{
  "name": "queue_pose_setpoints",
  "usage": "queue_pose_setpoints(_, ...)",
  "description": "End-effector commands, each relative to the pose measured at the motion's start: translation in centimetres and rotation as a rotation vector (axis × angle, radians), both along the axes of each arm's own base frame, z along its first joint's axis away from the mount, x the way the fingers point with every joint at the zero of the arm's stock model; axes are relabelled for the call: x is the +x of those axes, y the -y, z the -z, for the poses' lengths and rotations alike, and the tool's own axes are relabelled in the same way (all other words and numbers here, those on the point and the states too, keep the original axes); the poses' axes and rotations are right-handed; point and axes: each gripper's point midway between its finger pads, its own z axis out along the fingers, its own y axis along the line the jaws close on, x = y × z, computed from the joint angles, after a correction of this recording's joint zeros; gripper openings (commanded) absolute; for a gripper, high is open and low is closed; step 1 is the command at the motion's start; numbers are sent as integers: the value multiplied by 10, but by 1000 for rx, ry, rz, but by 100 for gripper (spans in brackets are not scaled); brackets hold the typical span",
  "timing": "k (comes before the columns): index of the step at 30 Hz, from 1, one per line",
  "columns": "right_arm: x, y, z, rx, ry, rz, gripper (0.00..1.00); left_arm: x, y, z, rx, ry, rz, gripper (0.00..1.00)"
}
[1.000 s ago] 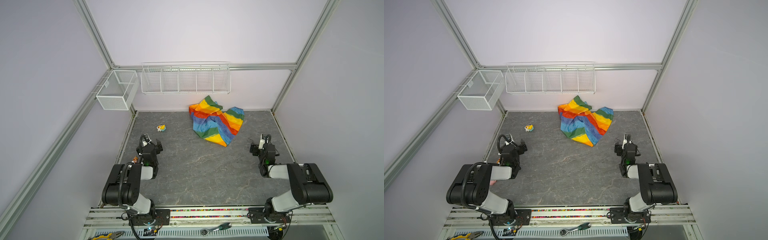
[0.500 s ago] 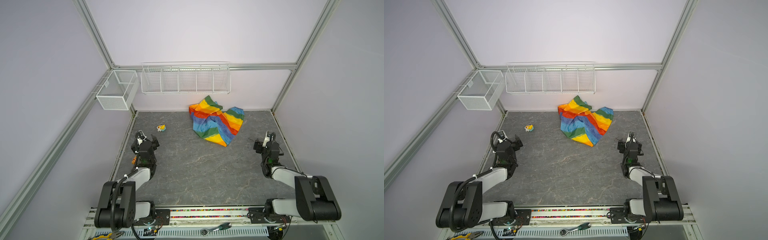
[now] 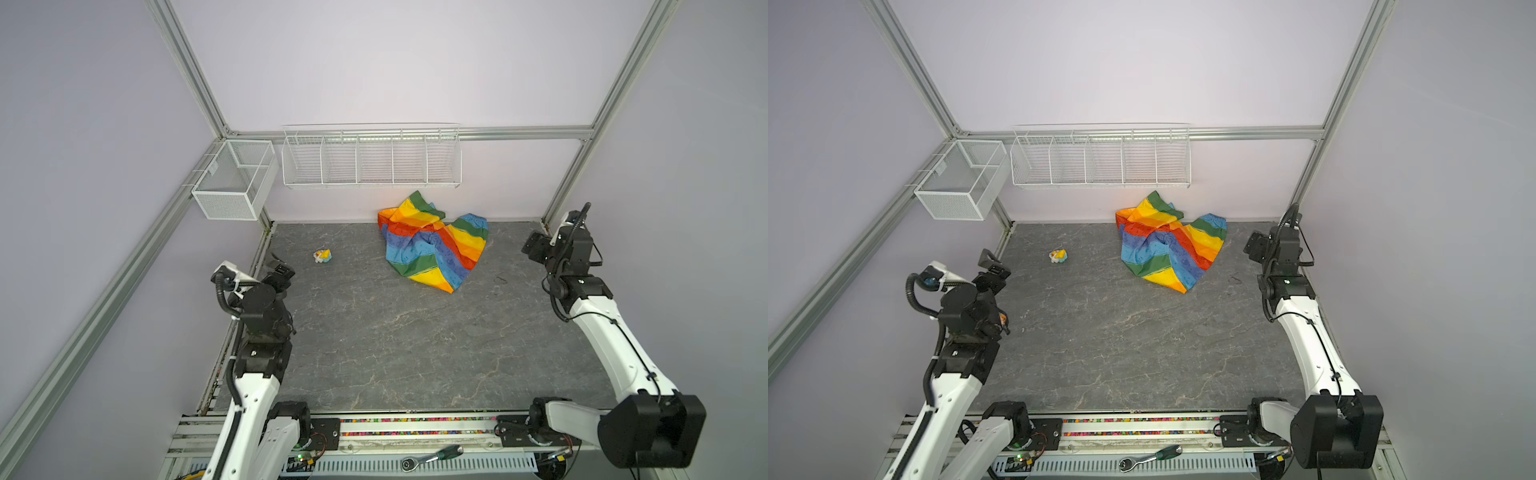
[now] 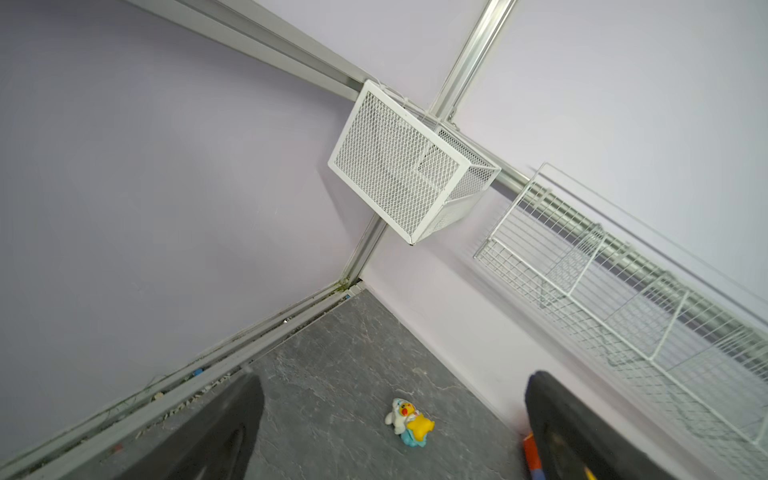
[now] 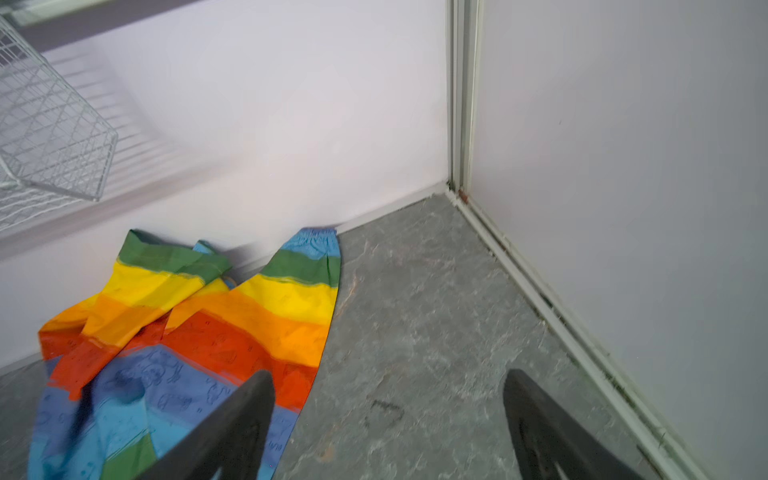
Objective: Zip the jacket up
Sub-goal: 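Reach the right gripper to the rainbow jacket while the left arm rises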
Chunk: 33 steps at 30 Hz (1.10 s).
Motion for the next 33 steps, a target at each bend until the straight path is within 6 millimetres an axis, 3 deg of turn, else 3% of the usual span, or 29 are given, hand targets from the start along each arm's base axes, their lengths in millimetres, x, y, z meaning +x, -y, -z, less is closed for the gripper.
queue_pose_setpoints(1, -15, -17, 28, 241, -94, -79, 89, -20, 8, 18, -117, -28, 65, 99)
queue_pose_setpoints(5, -6, -56, 32, 349, -156, -265, 99, -31, 30, 15, -132, -36, 202, 99)
queue_pose_setpoints(8, 2, -86, 47, 370, -227, -355, 95, -35, 39, 28, -173, -113, 252, 99)
queue_pose_setpoints(13, 20, -138, 82, 325, -355, -443, 96, -25, 75, 73, -247, -272, 438, 99)
queue_pose_setpoints(16, 36, -165, 100, 284, -418, -483, 98, -25, 85, 106, -332, -350, 466, 99)
queue_pose_setpoints(17, 38, -183, 106, 264, -442, -513, 99, -26, 86, 115, -352, -369, 465, 99)
queue_pose_setpoints(19, 49, -202, 119, 224, -486, -528, 99, -29, 89, 125, -372, -378, 481, 99)
queue_pose_setpoints(23, 68, -227, 141, 181, -535, -538, 99, -34, 100, 132, -414, -363, 539, 99)
queue_pose_setpoints(29, 93, -242, 165, 170, -557, -508, 99, -31, 123, 143, -465, -403, 662, 98)
queue_pose_setpoints(33, 107, -251, 182, 193, -580, -501, 88, -27, 134, 144, -481, -411, 726, 94)
